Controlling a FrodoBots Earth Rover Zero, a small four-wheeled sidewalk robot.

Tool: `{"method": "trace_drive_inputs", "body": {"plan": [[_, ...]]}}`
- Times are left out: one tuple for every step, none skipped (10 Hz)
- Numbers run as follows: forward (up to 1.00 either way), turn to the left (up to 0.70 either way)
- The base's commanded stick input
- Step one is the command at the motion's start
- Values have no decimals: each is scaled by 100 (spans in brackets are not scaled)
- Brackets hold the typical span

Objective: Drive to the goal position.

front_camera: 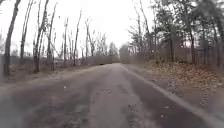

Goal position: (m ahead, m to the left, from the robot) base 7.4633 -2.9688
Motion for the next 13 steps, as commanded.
{"method": "trace_drive_inputs", "body": {"plan": [[0, -100], [0, -100], [0, -100], [0, -100], [0, -100], [0, -100], [0, -100], [0, -100], [0, -100], [0, -100], [0, -100], [0, -100], [0, -100]]}}
